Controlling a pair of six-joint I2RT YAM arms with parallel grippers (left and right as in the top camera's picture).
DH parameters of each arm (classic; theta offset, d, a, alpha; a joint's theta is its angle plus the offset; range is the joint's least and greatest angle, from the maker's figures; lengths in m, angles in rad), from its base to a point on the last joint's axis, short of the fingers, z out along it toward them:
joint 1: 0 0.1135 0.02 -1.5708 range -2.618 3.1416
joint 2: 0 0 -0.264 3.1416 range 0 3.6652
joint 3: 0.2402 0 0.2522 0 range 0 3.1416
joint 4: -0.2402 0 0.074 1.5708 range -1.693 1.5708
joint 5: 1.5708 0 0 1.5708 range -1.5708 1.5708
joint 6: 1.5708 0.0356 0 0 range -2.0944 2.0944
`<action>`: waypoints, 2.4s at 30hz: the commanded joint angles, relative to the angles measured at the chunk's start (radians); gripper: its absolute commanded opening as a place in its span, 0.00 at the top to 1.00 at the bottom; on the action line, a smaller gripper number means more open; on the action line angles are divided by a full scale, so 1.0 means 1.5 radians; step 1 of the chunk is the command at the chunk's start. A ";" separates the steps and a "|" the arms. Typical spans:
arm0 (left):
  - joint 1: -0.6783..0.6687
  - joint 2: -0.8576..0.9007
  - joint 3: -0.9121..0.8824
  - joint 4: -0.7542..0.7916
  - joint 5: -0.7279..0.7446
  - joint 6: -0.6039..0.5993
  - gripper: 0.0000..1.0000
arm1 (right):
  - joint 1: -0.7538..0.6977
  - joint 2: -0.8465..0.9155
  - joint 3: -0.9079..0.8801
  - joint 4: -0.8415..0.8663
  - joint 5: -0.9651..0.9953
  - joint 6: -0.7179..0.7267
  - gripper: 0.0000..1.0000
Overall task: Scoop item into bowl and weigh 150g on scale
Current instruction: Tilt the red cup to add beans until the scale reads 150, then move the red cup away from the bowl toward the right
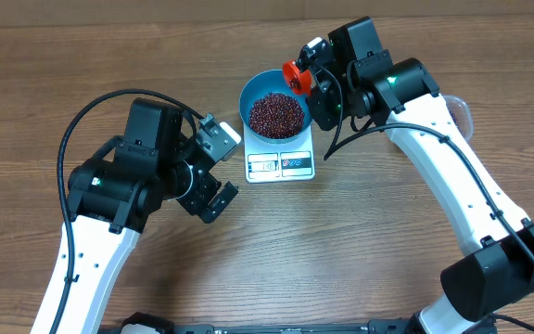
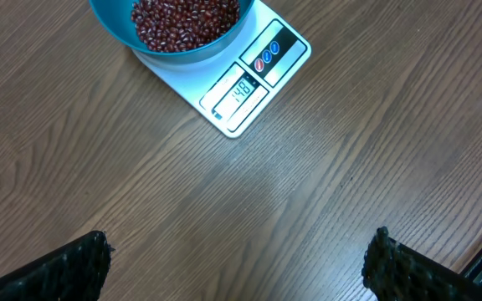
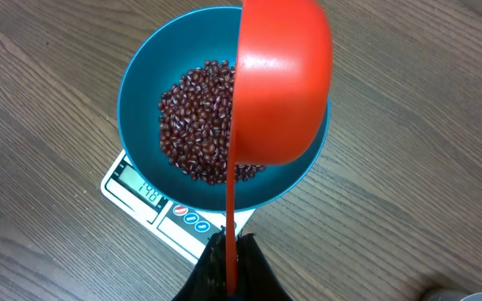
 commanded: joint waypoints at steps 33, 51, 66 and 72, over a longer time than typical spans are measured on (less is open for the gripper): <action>0.001 0.001 0.016 0.003 0.003 -0.007 0.00 | 0.005 -0.013 0.017 0.003 -0.020 0.011 0.96; 0.001 0.001 0.016 0.003 0.003 -0.007 0.00 | -0.131 -0.018 0.018 0.001 -0.334 0.110 0.96; 0.001 0.001 0.016 0.003 0.003 -0.007 0.00 | -0.387 -0.045 0.017 -0.143 -0.153 0.035 0.96; 0.001 0.001 0.016 0.003 0.003 -0.007 0.00 | -0.387 -0.044 0.011 -0.142 0.025 0.035 0.96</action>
